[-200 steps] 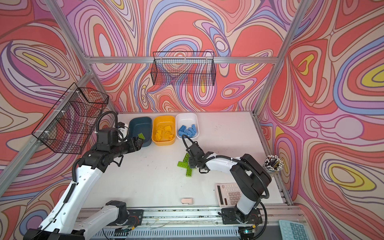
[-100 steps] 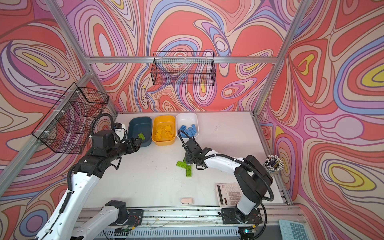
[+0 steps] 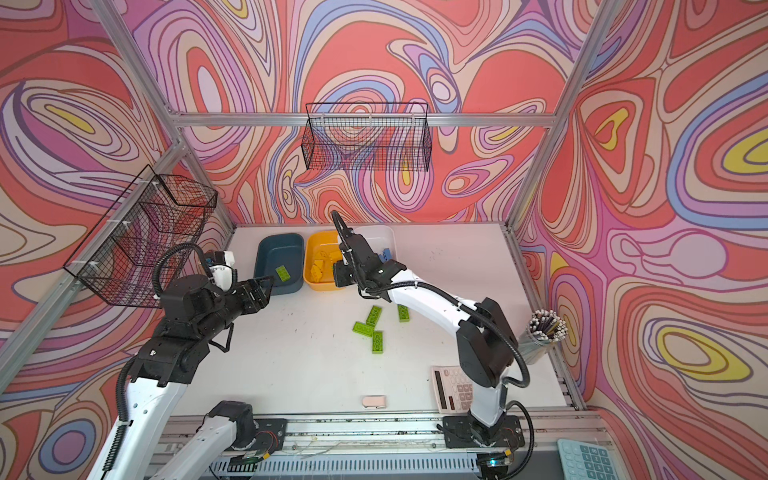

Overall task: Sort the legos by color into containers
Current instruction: 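Carry the green brick over the dark teal tub with the right gripper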

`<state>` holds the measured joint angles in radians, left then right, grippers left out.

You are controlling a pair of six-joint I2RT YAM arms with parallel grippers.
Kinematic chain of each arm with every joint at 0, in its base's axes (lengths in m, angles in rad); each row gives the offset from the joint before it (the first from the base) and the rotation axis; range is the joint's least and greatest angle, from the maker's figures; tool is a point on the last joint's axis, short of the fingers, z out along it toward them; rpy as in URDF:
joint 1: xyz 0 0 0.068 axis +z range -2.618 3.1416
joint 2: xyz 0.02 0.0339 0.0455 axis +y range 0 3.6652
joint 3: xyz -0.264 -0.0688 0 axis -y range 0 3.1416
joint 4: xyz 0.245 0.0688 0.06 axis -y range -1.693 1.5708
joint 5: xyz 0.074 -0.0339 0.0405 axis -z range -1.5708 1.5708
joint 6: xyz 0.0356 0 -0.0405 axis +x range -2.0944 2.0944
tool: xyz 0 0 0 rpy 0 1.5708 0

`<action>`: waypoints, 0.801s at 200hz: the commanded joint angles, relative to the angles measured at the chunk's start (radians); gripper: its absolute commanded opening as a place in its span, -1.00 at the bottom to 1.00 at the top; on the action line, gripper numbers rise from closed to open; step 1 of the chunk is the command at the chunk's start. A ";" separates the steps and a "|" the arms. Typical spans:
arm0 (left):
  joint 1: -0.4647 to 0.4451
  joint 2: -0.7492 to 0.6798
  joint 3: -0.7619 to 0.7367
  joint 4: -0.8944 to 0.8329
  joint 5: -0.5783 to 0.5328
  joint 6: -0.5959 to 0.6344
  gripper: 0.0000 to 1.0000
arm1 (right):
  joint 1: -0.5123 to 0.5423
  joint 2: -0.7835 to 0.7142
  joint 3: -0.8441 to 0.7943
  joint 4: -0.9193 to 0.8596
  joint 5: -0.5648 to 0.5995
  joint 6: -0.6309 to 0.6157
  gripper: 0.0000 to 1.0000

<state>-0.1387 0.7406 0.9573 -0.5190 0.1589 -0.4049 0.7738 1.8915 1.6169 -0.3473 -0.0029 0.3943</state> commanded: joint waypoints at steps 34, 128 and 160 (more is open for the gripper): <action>-0.004 -0.006 -0.015 0.040 -0.009 -0.012 0.37 | 0.003 0.237 0.247 0.113 -0.158 -0.015 -0.65; -0.019 0.000 -0.019 0.041 -0.009 -0.009 0.37 | 0.017 0.614 0.588 0.420 -0.299 0.191 -0.65; -0.024 0.005 -0.018 0.040 -0.008 -0.008 0.37 | 0.036 0.715 0.691 0.463 -0.286 0.224 -0.58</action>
<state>-0.1543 0.7422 0.9463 -0.5034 0.1551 -0.4088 0.7872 2.5519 2.2372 0.0380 -0.2790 0.5632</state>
